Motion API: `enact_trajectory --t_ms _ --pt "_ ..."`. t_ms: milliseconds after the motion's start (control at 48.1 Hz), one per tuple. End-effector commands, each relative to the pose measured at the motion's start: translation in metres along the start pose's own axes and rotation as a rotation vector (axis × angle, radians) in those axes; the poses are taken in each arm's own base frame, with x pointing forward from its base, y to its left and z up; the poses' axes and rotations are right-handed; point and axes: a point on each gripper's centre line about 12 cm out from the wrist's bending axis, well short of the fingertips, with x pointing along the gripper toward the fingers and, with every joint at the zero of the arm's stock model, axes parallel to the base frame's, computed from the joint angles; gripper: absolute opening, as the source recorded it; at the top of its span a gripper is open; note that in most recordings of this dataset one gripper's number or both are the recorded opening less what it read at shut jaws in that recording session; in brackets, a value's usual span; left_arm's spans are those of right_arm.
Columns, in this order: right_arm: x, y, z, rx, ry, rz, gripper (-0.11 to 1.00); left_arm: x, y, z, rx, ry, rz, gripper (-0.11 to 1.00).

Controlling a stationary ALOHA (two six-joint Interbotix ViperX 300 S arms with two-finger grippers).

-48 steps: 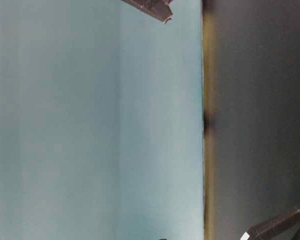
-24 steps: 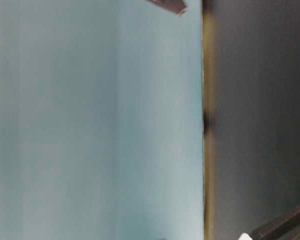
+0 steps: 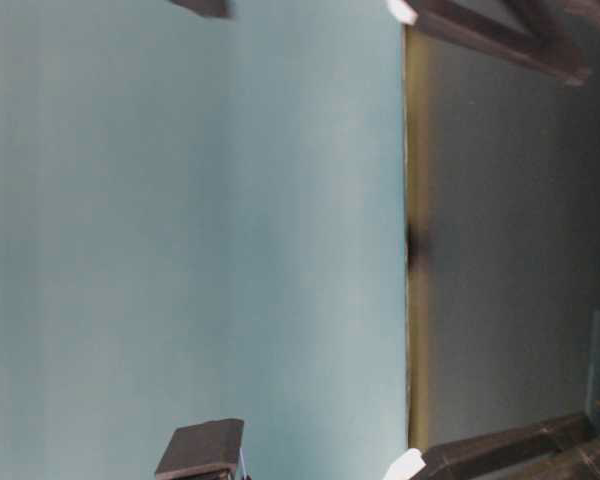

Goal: Insert the LAN cable into the hub.
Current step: 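Close left gripper on the hub and right gripper on the blue plug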

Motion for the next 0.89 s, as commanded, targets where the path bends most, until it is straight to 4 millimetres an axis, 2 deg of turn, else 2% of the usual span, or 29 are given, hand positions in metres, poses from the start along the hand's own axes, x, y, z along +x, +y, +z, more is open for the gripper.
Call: enact_trajectory --t_ms 0,229,415,706,872 --pt "0.01 -0.003 0.0 0.012 -0.023 -0.004 0.73 -0.001 -0.005 0.013 -0.005 -0.037 -0.013 0.28" --pt "0.027 -0.016 -0.004 0.034 -0.057 -0.032 0.72 -0.002 -0.007 0.016 -0.024 -0.047 -0.02 0.28" --pt "0.041 -0.018 -0.006 0.038 -0.064 -0.034 0.68 -0.002 -0.007 0.015 -0.034 -0.044 -0.02 0.28" --pt "0.038 -0.014 -0.012 0.046 -0.05 -0.031 0.46 -0.003 -0.007 0.016 -0.036 -0.041 -0.019 0.28" --pt "0.037 -0.012 -0.013 0.05 -0.054 -0.028 0.44 -0.003 -0.007 0.014 -0.043 -0.036 -0.019 0.28"
